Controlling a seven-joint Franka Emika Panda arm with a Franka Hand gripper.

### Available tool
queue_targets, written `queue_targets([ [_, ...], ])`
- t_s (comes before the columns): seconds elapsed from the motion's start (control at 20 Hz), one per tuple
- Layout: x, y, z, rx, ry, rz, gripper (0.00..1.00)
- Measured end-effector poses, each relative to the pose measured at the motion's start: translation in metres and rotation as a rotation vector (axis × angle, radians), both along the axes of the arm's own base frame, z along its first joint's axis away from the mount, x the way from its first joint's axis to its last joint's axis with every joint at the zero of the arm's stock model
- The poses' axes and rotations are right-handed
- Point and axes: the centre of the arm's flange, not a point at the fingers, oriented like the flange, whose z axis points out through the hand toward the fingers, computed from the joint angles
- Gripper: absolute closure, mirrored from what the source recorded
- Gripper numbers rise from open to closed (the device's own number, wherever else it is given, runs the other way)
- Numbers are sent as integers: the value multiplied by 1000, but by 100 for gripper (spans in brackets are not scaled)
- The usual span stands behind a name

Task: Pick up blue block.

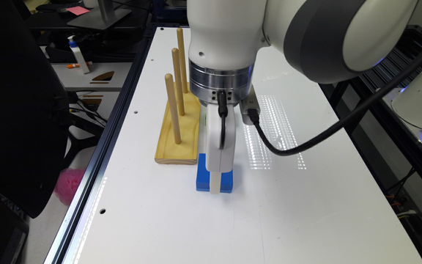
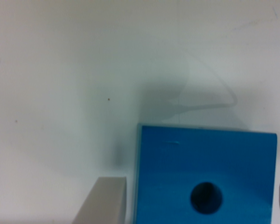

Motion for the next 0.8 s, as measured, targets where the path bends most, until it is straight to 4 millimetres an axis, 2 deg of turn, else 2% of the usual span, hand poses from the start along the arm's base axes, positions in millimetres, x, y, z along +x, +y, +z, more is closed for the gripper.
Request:
queue_targets([
  [0.2,0,-1,-4,-1,6,-1,0],
  [0.35,-1,-2,-18,0,8,0,0],
  [0.7,3,-1,-17,-1,-1,2,0],
  [0.75,3,-1,-17,0,-1,2,100],
  [0.8,3,-1,-17,0,-1,2,100],
])
